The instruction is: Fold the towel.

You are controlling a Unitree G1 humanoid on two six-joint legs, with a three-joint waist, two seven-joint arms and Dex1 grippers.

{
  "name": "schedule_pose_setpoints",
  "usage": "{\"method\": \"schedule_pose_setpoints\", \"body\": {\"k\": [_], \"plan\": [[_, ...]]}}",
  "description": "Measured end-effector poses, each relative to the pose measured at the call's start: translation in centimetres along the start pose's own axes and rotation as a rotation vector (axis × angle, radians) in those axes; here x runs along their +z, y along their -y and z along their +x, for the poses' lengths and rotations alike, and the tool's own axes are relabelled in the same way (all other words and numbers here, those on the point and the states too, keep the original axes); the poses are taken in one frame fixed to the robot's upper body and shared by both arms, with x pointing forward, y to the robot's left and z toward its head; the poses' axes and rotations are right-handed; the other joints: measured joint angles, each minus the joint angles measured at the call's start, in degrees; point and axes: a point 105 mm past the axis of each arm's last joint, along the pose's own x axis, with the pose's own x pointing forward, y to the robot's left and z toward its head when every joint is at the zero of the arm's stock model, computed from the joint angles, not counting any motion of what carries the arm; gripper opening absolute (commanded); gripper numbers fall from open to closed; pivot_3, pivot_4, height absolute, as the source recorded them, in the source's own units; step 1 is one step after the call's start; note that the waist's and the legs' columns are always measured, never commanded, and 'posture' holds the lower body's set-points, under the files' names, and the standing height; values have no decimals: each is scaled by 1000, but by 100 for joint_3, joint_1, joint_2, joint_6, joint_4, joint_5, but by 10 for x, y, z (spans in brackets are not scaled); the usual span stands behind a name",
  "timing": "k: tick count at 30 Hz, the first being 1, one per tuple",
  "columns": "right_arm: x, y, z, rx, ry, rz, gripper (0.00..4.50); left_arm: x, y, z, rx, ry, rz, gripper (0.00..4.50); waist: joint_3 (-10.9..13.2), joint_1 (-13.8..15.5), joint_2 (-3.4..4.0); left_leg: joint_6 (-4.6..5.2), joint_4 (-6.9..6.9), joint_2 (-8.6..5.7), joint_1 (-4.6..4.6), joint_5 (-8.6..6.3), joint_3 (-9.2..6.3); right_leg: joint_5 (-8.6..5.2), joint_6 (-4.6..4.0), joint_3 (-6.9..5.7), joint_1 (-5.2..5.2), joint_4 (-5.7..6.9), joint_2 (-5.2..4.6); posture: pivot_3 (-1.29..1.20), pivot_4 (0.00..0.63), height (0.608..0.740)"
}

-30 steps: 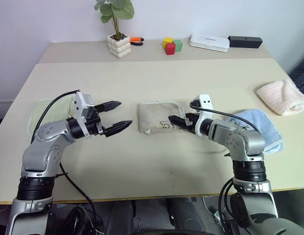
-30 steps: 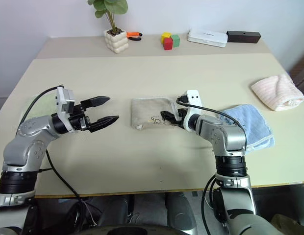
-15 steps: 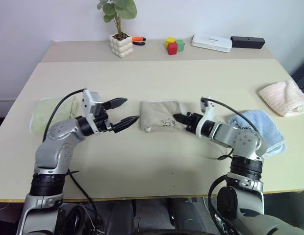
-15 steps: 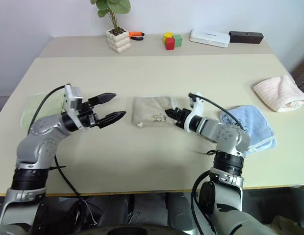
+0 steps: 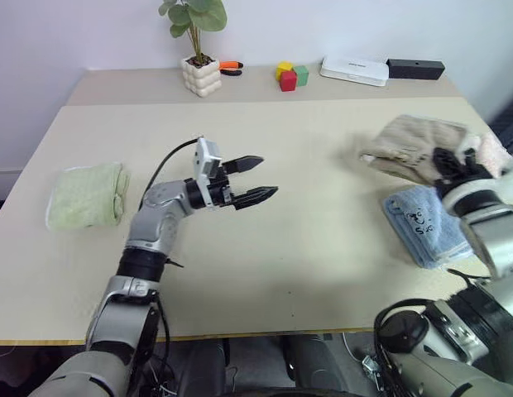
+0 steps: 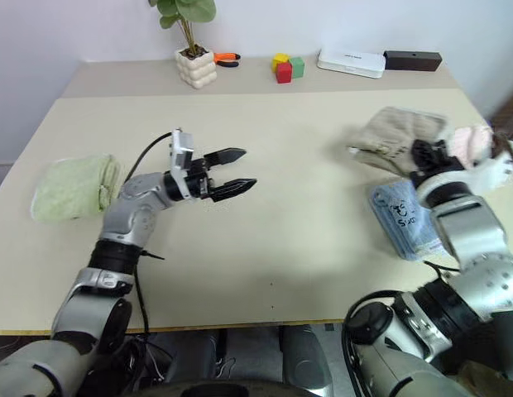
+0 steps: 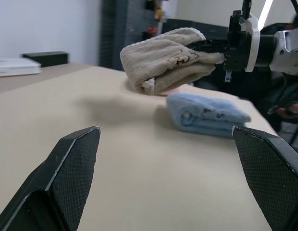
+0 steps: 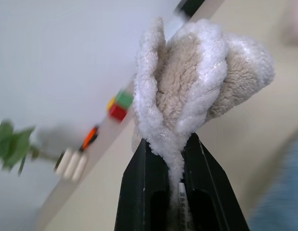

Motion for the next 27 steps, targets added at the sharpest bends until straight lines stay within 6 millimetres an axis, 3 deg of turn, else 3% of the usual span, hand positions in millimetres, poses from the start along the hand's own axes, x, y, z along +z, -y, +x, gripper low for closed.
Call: {"method": "schedule_pose_setpoints", "body": {"k": [7,10,17,23,27], "plan": [[7,11,-30,-89,38,48,29,-14,6,14,-51,17,-34,4500,0,4,0,1,2,0,0,-1,1,-1,-1,4,1,-2,1,0,150,740],[-1,15,-41,-118,17,54,29,-13,7,17,-61,27,-23,4500,0,16,0,1,4,-1,-4,-1,0,-1,-1,4,1,-4,2,0,150,740],[-19,45,-60,-227,-15,81,29,-6,4,17,-65,25,32,4500,0,16,0,2,4,0,-5,-1,-1,-2,-3,3,1,-9,3,0,150,740],[-26,48,-55,-205,2,101,29,-5,5,15,-52,25,40,4500,0,17,1,2,5,0,-1,-1,0,-10,-18,5,3,-9,4,0,150,740],[-21,68,-53,-278,53,119,29,-7,5,11,-31,17,33,4500,0,40,1,2,5,0,-5,-1,0,-10,-16,4,3,-12,3,0,150,740]]}}
